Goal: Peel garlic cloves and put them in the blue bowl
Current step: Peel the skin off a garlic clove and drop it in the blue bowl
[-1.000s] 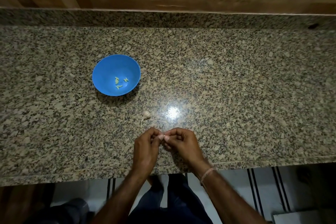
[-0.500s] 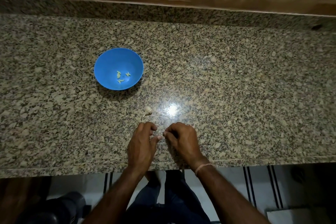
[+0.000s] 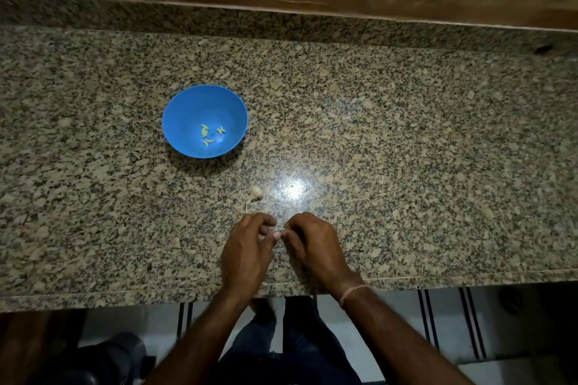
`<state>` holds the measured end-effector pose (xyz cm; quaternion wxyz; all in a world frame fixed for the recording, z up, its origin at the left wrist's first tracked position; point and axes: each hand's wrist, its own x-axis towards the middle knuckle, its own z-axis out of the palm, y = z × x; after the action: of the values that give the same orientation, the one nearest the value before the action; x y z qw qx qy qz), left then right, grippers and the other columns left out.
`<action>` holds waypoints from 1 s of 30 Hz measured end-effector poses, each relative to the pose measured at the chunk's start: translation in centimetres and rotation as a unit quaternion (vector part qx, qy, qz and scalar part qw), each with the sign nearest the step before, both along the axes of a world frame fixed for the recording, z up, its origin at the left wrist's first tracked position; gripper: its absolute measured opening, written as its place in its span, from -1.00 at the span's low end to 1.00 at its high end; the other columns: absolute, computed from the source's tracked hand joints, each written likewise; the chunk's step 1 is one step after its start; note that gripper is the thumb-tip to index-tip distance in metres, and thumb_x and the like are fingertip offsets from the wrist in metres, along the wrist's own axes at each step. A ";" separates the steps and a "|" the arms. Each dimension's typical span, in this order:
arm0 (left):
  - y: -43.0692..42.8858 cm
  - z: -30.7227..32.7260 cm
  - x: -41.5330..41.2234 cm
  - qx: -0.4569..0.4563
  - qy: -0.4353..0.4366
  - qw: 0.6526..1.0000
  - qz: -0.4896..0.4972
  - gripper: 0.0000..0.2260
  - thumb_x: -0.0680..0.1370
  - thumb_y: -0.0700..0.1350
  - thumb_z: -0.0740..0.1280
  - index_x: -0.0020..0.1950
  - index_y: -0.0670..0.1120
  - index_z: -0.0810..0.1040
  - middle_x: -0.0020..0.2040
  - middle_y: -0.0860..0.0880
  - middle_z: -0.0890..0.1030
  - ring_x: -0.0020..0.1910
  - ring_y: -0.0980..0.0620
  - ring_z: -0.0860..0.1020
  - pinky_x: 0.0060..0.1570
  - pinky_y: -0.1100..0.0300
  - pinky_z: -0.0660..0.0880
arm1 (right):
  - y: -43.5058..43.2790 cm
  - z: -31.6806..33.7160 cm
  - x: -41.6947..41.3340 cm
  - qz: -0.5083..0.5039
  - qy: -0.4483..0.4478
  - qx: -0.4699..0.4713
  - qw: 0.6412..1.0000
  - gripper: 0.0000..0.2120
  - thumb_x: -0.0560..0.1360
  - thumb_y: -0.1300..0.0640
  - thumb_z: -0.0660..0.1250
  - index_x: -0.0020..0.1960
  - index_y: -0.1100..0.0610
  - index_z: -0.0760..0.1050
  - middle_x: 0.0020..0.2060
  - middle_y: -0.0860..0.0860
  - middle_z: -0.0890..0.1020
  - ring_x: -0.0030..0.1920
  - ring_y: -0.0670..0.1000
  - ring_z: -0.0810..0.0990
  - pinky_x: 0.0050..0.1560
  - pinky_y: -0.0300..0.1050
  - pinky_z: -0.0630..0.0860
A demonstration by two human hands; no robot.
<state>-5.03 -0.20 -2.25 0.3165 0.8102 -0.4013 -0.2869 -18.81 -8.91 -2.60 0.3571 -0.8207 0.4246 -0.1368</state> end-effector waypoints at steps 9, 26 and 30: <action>-0.9 1.3 0.7 -0.011 0.182 0.982 0.055 -0.91 0.60 -0.03 0.42 -0.11 0.06 0.67 -0.20 0.09 0.71 -0.17 0.10 0.67 -0.10 -0.04 0.64 | 0.8 2.7 0.6 -0.199 -0.233 0.390 0.869 -0.91 0.58 0.27 0.45 0.02 0.29 0.69 -0.18 0.19 0.74 -0.17 0.10 0.71 0.02 0.17 0.69; -1.2 2.3 1.1 0.048 0.186 0.980 0.055 -0.85 0.58 -0.14 0.45 -0.19 -0.07 0.65 -0.30 0.01 0.67 -0.31 0.05 0.62 -0.29 0.13 0.54 | -0.3 3.5 1.0 -0.195 -0.145 0.435 0.867 -0.85 0.55 0.30 0.46 -0.19 0.30 0.62 -0.35 0.12 0.68 -0.41 -0.03 0.63 -0.34 -0.21 0.60; -1.3 2.5 1.0 0.049 0.103 0.993 0.038 -0.86 0.57 -0.11 0.46 -0.20 -0.04 0.65 -0.32 0.06 0.65 -0.32 0.09 0.60 -0.32 0.20 0.48 | -0.2 3.5 1.3 -0.225 -0.154 0.493 0.826 -0.85 0.57 0.29 0.44 -0.17 0.31 0.61 -0.33 0.17 0.67 -0.41 0.01 0.62 -0.28 -0.11 0.63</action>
<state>-4.04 -1.53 0.21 0.3265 0.8057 -0.3210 -0.3759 -17.51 -9.07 0.86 0.7342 -0.3853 0.5480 -0.1105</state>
